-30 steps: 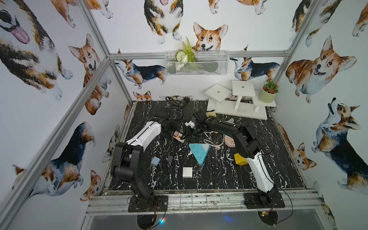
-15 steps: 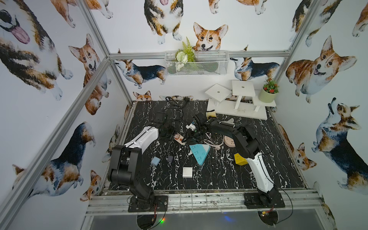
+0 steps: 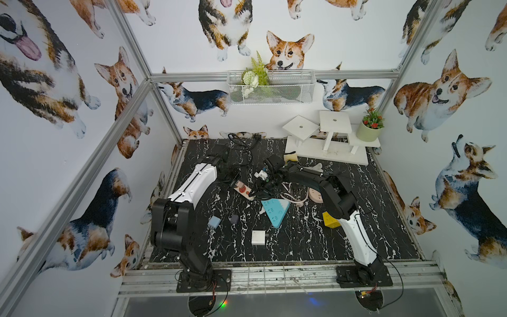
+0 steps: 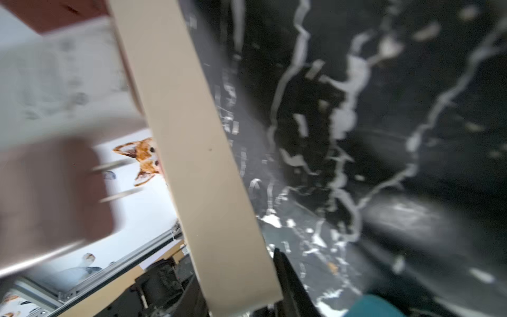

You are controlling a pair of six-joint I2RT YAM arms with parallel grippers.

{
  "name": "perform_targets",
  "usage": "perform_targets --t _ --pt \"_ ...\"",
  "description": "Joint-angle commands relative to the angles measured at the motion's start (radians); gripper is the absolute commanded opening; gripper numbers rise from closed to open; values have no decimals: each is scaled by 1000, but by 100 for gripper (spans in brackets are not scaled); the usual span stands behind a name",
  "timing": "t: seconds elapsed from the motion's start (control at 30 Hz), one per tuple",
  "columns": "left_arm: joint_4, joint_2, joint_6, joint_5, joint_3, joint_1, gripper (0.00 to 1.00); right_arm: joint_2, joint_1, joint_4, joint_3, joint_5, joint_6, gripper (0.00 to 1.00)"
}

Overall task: Pull the plug off the socket
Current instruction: Remove the plug from the socket, then place the plug at the center of the board.

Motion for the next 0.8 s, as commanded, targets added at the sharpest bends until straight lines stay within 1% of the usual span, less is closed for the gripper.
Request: perform_targets --t 0.0,0.07,0.1,0.2,0.37,0.43,0.53,0.63,0.77 --pt "127 -80 80 -34 -111 -7 0 11 -7 -158 -38 133 113 0" --pt "233 -140 16 -8 -216 4 0 13 -10 -146 -36 135 119 0" --pt "239 -143 4 3 -223 8 0 13 -8 -152 -27 136 112 0" --pt "151 -119 48 -4 -157 10 0 13 -8 -152 -14 129 107 0" --pt "26 -138 103 -79 -106 36 0 13 -3 -148 8 120 101 0" --pt "-12 -133 132 -73 -119 62 0 17 -3 -160 26 118 92 0" --pt "21 -153 149 -43 -195 124 0 27 -4 -179 60 110 79 0" --pt "63 -167 149 -20 -251 180 3 38 -4 -192 92 99 75 0" --pt "122 -137 135 16 -293 202 11 63 -4 -251 159 96 45 0"
